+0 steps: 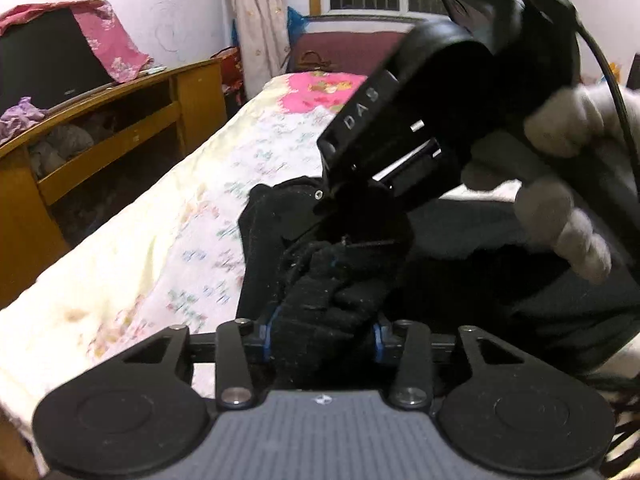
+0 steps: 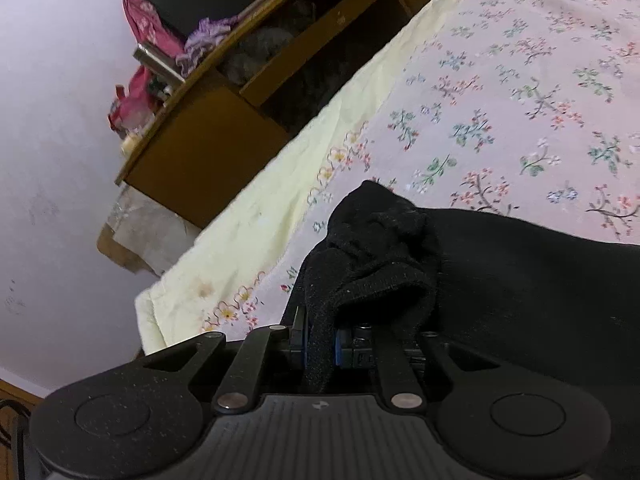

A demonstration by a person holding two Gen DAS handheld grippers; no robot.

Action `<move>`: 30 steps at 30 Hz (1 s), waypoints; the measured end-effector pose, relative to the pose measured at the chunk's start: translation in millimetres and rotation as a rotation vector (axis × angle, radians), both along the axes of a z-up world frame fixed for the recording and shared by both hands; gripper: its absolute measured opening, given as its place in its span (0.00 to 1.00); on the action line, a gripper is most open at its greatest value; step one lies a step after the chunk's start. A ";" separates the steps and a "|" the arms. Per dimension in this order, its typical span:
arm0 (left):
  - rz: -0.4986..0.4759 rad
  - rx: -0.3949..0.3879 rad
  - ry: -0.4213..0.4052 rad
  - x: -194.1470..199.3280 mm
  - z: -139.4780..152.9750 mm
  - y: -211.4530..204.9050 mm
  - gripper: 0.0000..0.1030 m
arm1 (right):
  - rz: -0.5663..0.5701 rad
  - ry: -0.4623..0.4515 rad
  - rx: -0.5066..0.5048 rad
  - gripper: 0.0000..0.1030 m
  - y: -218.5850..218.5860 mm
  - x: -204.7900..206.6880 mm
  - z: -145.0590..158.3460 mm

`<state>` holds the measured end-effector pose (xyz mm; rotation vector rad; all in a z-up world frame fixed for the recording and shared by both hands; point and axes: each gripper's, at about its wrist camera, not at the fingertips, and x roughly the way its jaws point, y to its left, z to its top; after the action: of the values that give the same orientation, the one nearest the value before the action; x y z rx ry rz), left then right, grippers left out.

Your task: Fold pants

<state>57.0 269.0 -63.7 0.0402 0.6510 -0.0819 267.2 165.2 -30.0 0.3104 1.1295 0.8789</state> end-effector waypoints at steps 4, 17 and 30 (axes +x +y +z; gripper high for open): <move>-0.076 -0.012 -0.046 -1.4 25.3 -20.4 0.43 | -0.021 -0.047 0.017 0.04 -30.7 -3.2 22.9; -0.477 -0.062 -0.130 14.9 66.6 -174.8 0.42 | -0.273 -0.190 -0.017 0.03 -216.1 -30.6 74.5; -0.677 -0.008 0.028 24.8 17.6 -280.0 0.41 | -0.468 -0.067 -0.032 0.03 -329.5 -55.3 -5.8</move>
<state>81.8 -11.1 -46.1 0.2517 0.6422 -0.7389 211.8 -164.3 -35.8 0.4919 0.9527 0.4537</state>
